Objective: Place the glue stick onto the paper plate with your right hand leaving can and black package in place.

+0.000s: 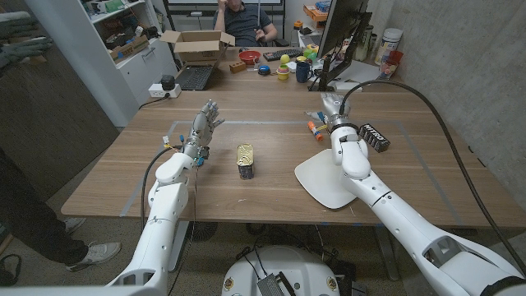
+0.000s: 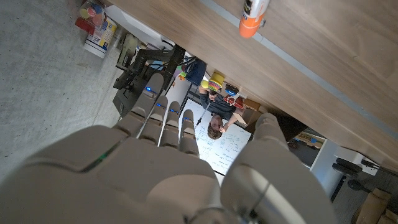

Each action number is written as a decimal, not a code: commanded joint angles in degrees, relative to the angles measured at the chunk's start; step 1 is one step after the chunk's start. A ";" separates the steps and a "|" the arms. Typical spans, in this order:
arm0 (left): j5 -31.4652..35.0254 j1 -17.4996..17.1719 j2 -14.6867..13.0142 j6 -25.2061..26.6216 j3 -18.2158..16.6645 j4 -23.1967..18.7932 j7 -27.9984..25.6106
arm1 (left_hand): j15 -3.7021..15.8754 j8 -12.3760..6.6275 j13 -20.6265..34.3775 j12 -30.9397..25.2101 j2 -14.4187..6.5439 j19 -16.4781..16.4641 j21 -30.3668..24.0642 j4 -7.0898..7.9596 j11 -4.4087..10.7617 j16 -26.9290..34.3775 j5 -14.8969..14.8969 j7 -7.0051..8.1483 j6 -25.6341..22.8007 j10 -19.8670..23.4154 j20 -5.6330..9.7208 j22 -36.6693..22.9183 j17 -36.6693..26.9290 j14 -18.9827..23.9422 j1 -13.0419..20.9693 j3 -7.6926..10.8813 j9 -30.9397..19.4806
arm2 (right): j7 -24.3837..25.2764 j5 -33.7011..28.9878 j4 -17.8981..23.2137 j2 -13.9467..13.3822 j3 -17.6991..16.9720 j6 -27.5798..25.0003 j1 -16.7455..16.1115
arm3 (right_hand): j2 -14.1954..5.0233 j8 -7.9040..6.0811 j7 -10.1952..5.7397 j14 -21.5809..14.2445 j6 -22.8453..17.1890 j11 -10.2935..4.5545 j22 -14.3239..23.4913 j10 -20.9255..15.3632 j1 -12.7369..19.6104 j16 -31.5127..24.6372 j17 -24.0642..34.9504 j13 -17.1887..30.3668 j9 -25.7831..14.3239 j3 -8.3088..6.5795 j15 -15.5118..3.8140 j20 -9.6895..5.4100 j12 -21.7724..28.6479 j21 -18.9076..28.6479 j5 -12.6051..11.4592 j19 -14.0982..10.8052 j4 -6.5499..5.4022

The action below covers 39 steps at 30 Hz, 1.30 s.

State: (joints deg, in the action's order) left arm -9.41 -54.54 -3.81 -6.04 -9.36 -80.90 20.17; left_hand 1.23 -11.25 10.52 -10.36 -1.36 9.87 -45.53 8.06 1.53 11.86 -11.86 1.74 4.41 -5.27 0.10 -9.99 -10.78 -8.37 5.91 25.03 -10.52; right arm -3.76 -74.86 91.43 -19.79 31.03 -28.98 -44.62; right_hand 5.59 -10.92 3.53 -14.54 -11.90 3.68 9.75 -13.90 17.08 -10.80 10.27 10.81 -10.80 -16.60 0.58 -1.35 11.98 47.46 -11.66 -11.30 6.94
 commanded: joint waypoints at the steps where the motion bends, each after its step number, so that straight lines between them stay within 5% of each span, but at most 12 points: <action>1: -0.11 -0.15 0.01 0.02 0.09 -0.08 0.09 | 0.02 -0.29 0.15 -0.36 0.26 1.21 0.14 -0.13 -0.21 0.25 -0.30 0.04 0.34 -0.24 -0.26 -0.21 -0.16 -0.28 -0.01 -0.25 -0.34 | -4.18 -1.90 -2.88 0.09 2.61 -1.30 2.43 | -0.02 -0.58 0.70 -0.52 -1.09 0.00 0.19 -0.99 1.01 -0.34 0.05 0.10 -0.15 0.19 -0.78 -0.78 0.42 -0.31 -0.41 -0.02 0.11; 10: -0.07 -0.17 -0.02 -0.07 0.20 -0.08 0.10 | 0.03 -0.28 0.15 -0.38 0.31 1.16 0.24 -0.08 -0.31 0.24 -0.34 0.01 0.34 -0.22 -0.26 -0.22 -0.16 -0.27 -0.12 -0.38 -0.34 | -6.55 -0.77 -3.86 -0.65 3.09 -0.67 3.48 | 0.02 -1.58 1.54 -2.30 -4.56 0.40 0.27 -3.11 2.18 -0.66 0.08 0.13 -0.15 0.44 -2.16 -2.89 1.17 -0.44 -0.87 -2.09 0.48; 39: 0.00 0.65 -0.06 -0.54 0.25 0.98 0.29 | -0.01 -0.27 0.15 -0.38 0.45 1.11 0.65 0.03 -0.40 0.20 -0.47 -0.04 0.37 -0.24 -0.39 -0.23 -0.15 -0.26 -0.48 -0.83 -0.33 | -9.96 0.88 -10.39 -1.03 7.08 -1.48 7.78 | 0.07 -1.56 1.82 -2.65 -5.65 0.15 0.28 -3.29 3.34 -0.47 0.06 0.16 -0.17 0.58 -2.56 -3.43 1.10 -0.83 -1.26 -2.96 0.82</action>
State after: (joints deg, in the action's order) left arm -9.54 -54.16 -3.86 -6.46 -9.10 -80.28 20.50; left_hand 1.23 -11.25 10.52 -10.36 -1.14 9.86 -44.91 8.06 1.32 11.86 -12.09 1.75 4.40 -5.48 0.11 -9.99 -10.78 -8.37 5.69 24.56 -10.52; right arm -12.70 -74.78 82.86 -20.30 36.67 -30.52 -38.14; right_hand 5.80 -12.29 5.42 -17.01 -16.92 4.10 9.73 -16.79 19.74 -11.07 10.13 10.79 -10.79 -15.97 -1.86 -2.35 12.86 46.80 -12.32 -13.57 7.58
